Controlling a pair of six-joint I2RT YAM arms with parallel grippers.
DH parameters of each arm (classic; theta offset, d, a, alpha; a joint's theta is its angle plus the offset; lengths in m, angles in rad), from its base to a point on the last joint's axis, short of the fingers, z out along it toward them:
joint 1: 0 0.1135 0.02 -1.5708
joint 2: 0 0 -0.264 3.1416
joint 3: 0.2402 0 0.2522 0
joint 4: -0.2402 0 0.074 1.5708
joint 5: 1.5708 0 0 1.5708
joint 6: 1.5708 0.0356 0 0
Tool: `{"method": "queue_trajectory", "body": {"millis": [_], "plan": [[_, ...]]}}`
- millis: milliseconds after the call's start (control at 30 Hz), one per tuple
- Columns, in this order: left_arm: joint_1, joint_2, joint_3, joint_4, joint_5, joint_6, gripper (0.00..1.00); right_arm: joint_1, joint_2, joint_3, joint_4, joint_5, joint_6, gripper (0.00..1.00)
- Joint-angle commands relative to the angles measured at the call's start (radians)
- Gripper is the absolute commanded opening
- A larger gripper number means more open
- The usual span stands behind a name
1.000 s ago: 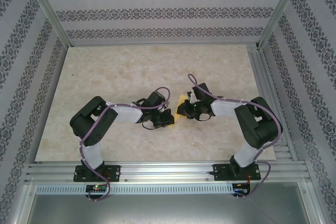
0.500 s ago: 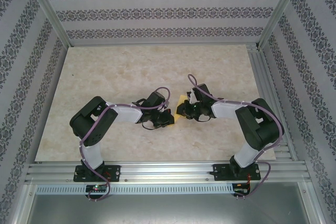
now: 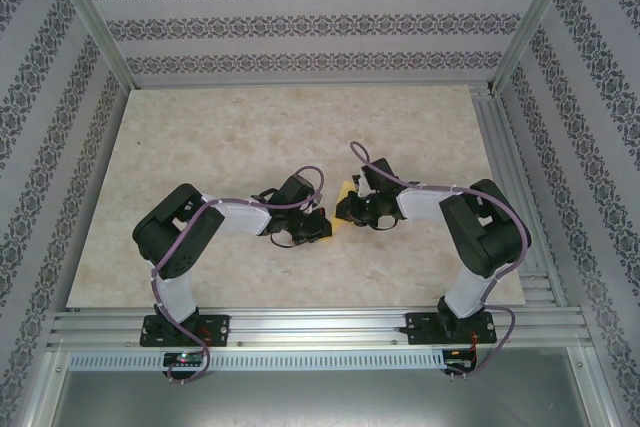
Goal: Fold a paper plane with a square sheet of paper (fold left side to right side)
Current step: Fold the wing for the fifth time at the center of the table.
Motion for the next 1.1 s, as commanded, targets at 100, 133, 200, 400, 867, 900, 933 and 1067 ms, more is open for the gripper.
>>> {"method": "queue_trajectory", "body": {"millis": [100,133,200,400,867,900,933,1067], "plan": [[-0.016,0.048,-0.059,-0.107,-0.076,-0.008,0.0,-0.001,0.033,0.045,-0.045,0.096,-0.084,0.18],[-0.016,0.046,-0.06,-0.106,-0.077,-0.009,0.0,-0.004,0.033,0.047,-0.048,0.098,-0.09,0.18],[-0.016,0.047,-0.065,-0.102,-0.077,-0.011,0.0,-0.01,0.032,0.051,-0.044,0.1,-0.1,0.19],[-0.016,0.045,-0.075,-0.095,-0.077,-0.015,0.0,-0.031,0.039,0.068,-0.053,0.098,-0.126,0.19],[-0.016,0.037,-0.08,-0.095,-0.078,-0.016,0.0,-0.103,0.061,0.105,-0.082,0.106,-0.168,0.19],[-0.016,0.036,-0.08,-0.095,-0.078,-0.015,0.0,-0.108,0.064,0.11,-0.086,0.107,-0.172,0.19],[-0.016,0.034,-0.082,-0.096,-0.079,-0.015,0.0,-0.113,0.069,0.115,-0.09,0.109,-0.176,0.19],[-0.016,0.03,-0.086,-0.096,-0.081,-0.016,0.0,-0.133,0.09,0.14,-0.107,0.119,-0.19,0.19]]}}
